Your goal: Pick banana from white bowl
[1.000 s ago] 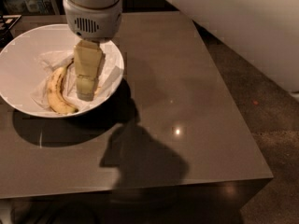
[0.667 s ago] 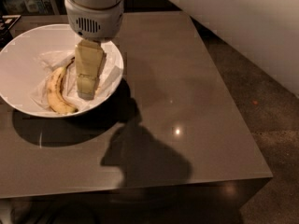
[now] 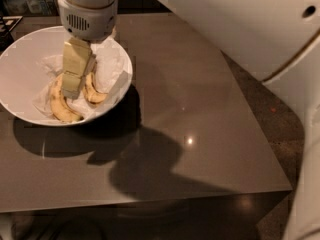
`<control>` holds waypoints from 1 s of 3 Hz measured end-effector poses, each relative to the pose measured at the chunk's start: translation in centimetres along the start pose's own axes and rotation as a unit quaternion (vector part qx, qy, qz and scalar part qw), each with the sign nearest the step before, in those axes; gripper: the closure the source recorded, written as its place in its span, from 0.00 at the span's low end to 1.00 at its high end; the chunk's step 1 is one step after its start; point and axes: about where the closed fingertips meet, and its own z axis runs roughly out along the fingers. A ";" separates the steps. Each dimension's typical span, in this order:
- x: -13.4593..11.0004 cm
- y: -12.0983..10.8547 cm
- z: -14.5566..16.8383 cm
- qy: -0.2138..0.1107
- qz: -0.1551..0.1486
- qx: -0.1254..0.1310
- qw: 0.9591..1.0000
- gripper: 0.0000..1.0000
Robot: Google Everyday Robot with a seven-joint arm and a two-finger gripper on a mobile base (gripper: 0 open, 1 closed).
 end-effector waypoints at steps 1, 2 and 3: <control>-1.0 -0.4 1.5 0.000 0.020 -0.028 0.999 0.07; -1.5 -0.4 3.1 0.005 0.033 -0.054 0.998 0.18; -2.0 -0.4 4.9 0.014 0.042 -0.080 0.996 0.24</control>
Offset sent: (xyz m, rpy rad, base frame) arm 0.0107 0.0192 -0.0438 -0.0084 0.2215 -0.0525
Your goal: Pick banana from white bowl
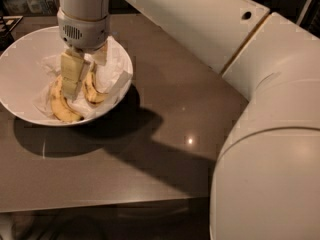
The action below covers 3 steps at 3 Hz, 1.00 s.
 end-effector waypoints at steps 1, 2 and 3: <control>-0.5 -0.1 1.4 0.009 0.002 -0.016 1.000 0.26; -1.1 -0.5 2.7 0.018 0.006 -0.030 0.999 0.30; -0.7 -0.9 4.3 0.025 0.023 -0.051 0.998 0.37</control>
Offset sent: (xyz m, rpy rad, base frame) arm 0.0041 0.0045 -0.0366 -0.0879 0.1466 0.0073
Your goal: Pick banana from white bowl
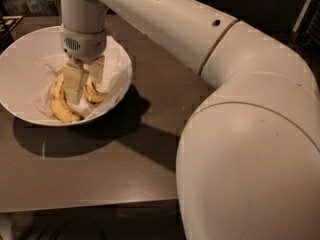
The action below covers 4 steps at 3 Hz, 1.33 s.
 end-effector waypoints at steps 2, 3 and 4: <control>1.6 -1.1 2.3 0.009 0.041 -0.030 0.999 0.45; 2.5 -2.0 2.6 0.014 0.062 -0.029 0.998 0.48; 3.6 -2.9 2.4 0.016 0.080 -0.021 0.996 0.46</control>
Offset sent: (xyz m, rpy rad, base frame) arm -0.0068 -0.0455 -0.0409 -0.0660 0.1666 -0.1134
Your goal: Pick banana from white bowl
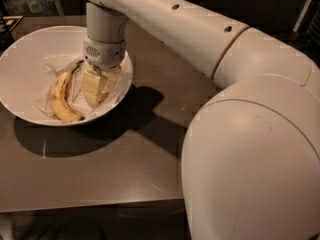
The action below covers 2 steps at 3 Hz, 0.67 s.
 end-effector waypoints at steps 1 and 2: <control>0.0 0.0 0.0 0.000 0.000 0.000 1.000 0.45; -0.3 0.3 0.1 0.006 -0.008 -0.002 1.000 0.36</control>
Offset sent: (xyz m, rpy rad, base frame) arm -0.0171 0.0083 -0.0090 -0.0782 0.0654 0.1120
